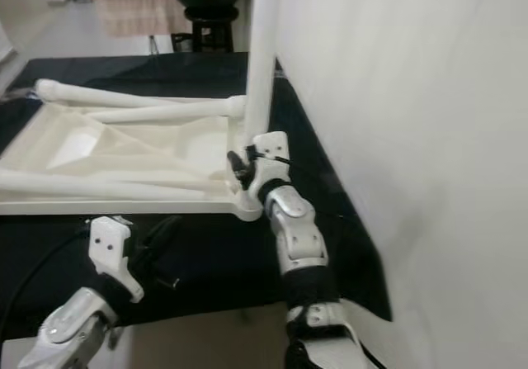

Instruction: Building children table

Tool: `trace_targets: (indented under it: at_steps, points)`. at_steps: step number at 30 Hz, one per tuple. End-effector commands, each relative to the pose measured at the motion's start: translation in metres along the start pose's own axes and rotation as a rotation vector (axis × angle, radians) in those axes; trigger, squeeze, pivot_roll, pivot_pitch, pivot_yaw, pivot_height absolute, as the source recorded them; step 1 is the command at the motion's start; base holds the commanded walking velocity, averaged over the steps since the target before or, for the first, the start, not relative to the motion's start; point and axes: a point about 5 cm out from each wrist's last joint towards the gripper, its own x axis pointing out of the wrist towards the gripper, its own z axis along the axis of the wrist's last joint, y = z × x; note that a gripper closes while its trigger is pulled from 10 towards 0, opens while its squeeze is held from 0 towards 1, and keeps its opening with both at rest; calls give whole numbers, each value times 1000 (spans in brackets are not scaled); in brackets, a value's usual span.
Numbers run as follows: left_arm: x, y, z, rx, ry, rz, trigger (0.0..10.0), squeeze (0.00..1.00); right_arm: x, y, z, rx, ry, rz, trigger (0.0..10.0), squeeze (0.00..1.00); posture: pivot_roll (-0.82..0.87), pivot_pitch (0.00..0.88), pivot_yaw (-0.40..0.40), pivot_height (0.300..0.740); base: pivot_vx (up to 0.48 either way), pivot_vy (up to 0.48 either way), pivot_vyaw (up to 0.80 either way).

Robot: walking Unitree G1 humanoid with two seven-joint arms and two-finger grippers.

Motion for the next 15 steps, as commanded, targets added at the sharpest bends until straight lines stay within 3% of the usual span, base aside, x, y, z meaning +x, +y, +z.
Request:
trace_targets:
  at_steps: [1,5,6,7,9,10,12,13,14,15]
  points:
    - [-2,1,-3,4,19,8,10000,0,2,9,-15,10,76,52,0,0,24,49,-57,740,0,0,0]
    - [-2,2,-4,5,20,11,10000,0,1,13,-11,-24,84,34,78,0,24,49,-57,740,0,0,0]
    - [-2,2,-4,3,22,6,10000,0,-1,17,-8,-28,83,65,10000,0,18,46,-47,740,0,0,0]
    - [-2,1,-4,1,24,3,10000,0,-2,20,-4,-27,71,109,10000,659,25,45,-46,740,0,0,0]
    - [-2,1,-5,0,26,0,10000,0,-4,22,-1,-26,62,144,10000,659,26,44,-45,740,0,0,0]
    - [-2,1,-5,0,27,-1,10000,0,-4,23,4,-25,34,237,10000,1000,28,42,-51,740,0,0,0]
    - [-2,1,-5,0,27,-1,10000,0,-4,23,4,-25,34,237,10000,1000,28,42,-51,740,0,0,0]
    - [-2,1,-6,-1,27,0,10000,0,-4,22,9,-48,13,328,10000,1000,30,39,-58,740,0,0,0]
    - [-1,0,-6,-1,26,1,10000,0,-3,16,11,-80,9,395,10000,804,31,36,-62,740,0,0,0]
    - [-1,0,-7,-2,26,2,10000,0,-3,11,12,-101,14,449,10000,118,32,34,-63,740,0,0,0]
